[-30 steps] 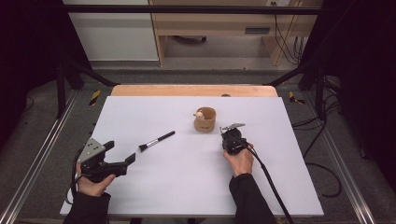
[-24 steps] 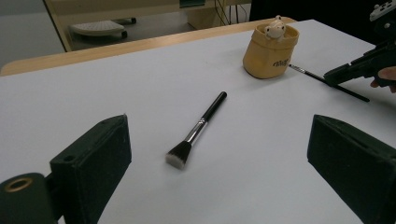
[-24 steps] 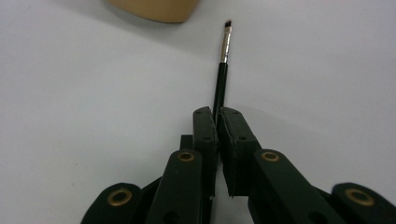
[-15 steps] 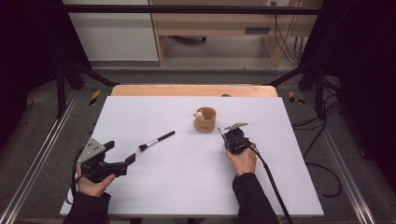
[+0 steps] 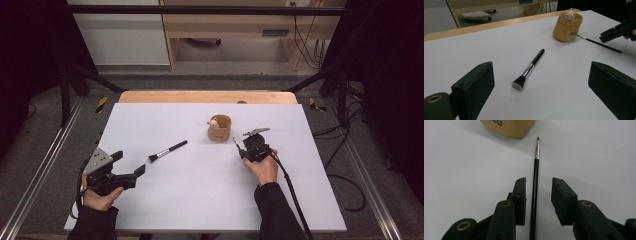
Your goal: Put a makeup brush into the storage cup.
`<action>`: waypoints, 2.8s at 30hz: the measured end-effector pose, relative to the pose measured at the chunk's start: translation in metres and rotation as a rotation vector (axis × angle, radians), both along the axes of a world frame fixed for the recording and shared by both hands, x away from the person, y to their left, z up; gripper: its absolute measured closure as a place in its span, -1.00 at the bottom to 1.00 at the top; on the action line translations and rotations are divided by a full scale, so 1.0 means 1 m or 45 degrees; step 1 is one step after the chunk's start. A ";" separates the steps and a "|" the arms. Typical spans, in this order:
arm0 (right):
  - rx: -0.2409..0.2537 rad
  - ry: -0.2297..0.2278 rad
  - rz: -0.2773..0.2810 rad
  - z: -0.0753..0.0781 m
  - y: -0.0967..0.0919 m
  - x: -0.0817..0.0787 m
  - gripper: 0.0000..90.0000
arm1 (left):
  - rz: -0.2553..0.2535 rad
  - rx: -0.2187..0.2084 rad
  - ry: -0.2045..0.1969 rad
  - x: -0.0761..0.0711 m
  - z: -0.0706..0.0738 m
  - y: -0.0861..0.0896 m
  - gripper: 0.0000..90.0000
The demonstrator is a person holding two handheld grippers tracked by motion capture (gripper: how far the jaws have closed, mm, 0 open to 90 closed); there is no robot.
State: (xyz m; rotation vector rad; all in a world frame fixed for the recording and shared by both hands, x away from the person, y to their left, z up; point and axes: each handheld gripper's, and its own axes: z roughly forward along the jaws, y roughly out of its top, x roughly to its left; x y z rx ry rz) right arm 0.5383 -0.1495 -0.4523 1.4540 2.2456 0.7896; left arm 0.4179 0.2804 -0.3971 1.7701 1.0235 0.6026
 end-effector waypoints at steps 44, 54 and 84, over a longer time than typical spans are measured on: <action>-0.221 0.351 0.116 0.003 0.018 0.027 0.89 | -0.007 0.007 0.005 0.000 0.000 0.000 -0.87; -0.228 0.346 0.116 0.003 0.019 0.027 0.91 | -0.006 0.008 0.007 0.001 0.000 0.000 -0.86; -0.080 0.147 0.119 0.057 -0.013 -0.011 0.91 | 0.001 -0.010 0.008 -0.001 0.001 -0.001 -0.86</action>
